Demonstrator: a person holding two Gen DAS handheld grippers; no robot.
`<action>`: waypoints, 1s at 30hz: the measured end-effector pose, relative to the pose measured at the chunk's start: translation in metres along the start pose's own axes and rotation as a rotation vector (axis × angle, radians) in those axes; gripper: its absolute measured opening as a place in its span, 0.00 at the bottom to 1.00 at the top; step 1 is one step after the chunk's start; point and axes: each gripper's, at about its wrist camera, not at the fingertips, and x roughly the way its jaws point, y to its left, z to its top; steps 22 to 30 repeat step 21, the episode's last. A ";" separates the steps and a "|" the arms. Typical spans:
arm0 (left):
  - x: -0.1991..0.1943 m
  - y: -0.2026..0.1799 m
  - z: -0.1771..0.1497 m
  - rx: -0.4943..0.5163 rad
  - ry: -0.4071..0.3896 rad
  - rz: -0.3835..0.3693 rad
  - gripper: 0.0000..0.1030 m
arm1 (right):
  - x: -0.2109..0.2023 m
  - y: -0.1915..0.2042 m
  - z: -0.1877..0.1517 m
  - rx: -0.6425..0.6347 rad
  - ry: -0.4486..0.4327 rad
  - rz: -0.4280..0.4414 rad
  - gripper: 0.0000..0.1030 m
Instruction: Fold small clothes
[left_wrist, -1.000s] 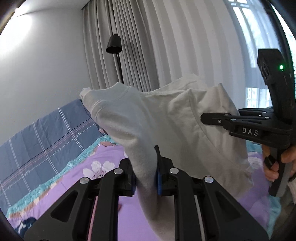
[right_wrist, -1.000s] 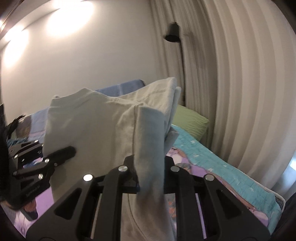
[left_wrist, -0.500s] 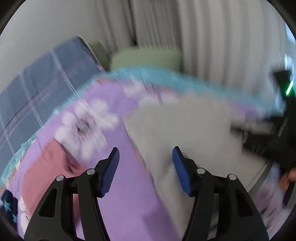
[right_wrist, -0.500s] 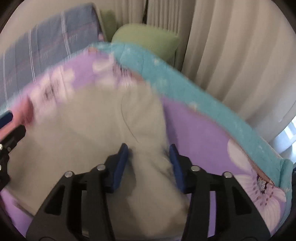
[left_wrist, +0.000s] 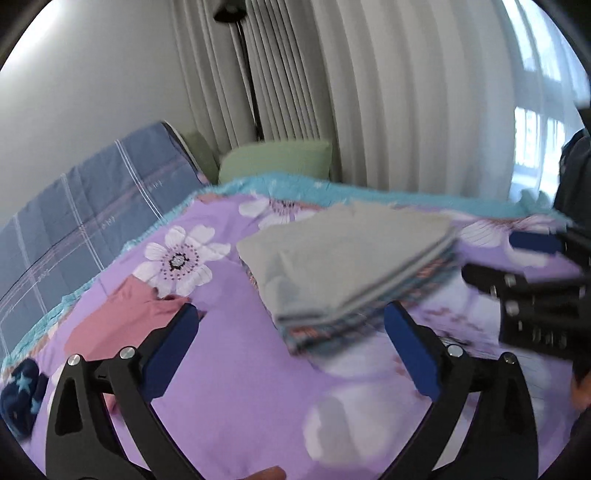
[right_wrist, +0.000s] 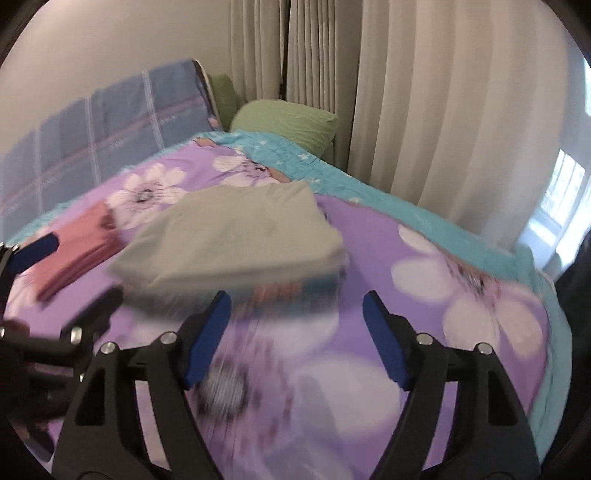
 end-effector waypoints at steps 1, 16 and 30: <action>-0.012 -0.003 -0.001 -0.006 -0.013 -0.007 0.98 | -0.016 -0.002 -0.010 0.006 -0.021 -0.010 0.76; -0.138 -0.023 -0.006 -0.028 -0.129 -0.030 0.99 | -0.134 -0.002 -0.039 0.014 -0.153 -0.078 0.79; -0.165 -0.021 -0.011 -0.022 -0.157 -0.005 0.99 | -0.157 0.007 -0.041 0.005 -0.174 -0.077 0.81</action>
